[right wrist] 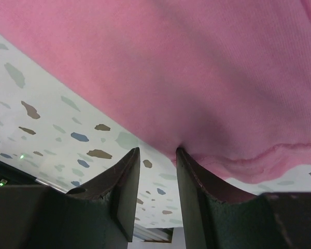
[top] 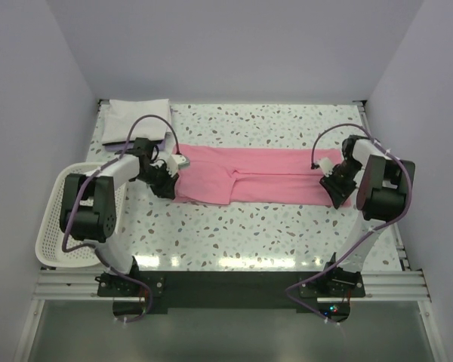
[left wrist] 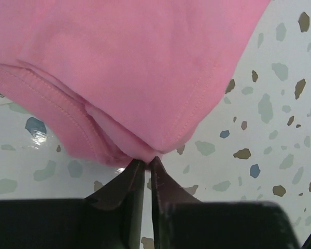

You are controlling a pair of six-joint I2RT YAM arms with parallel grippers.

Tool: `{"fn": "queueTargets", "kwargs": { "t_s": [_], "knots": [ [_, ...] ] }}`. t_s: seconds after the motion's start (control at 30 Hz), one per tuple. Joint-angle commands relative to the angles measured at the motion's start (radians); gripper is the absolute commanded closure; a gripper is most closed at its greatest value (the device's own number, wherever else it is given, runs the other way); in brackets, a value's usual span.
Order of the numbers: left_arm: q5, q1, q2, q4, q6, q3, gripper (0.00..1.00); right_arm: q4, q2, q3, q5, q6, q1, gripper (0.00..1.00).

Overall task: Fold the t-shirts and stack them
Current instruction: Fold the tshirt

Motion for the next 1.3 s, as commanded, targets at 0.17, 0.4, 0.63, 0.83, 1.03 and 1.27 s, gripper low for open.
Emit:
{"fn": "queueTargets", "kwargs": {
  "t_s": [0.17, 0.4, 0.63, 0.83, 1.03, 1.27],
  "knots": [
    [-0.075, 0.003, 0.103, -0.073, 0.001, 0.215, 1.00, 0.105, 0.044, 0.011, 0.095, -0.001, 0.000, 0.62],
    [-0.155, 0.002, 0.175, -0.086, -0.007, 0.200, 1.00, 0.102, 0.037, 0.021, 0.121, -0.017, 0.000, 0.62],
    [-0.106, 0.002, 0.125, -0.046, -0.020, 0.139, 0.77, 0.010, -0.043, 0.038, 0.046, -0.018, 0.006, 0.60],
    [0.010, 0.014, -0.110, 0.000, 0.003, 0.068, 0.59, -0.122, -0.150, 0.115, -0.092, 0.012, 0.042, 0.59],
    [0.098, 0.014, -0.142, -0.041, -0.080, 0.071, 0.57, -0.162, -0.232, 0.152, -0.256, 0.127, 0.172, 0.59],
    [0.191, 0.011, -0.086, 0.006, -0.261, 0.005, 0.52, -0.048, -0.229, 0.135, -0.557, 0.444, 0.342, 0.57]
  ]
}}
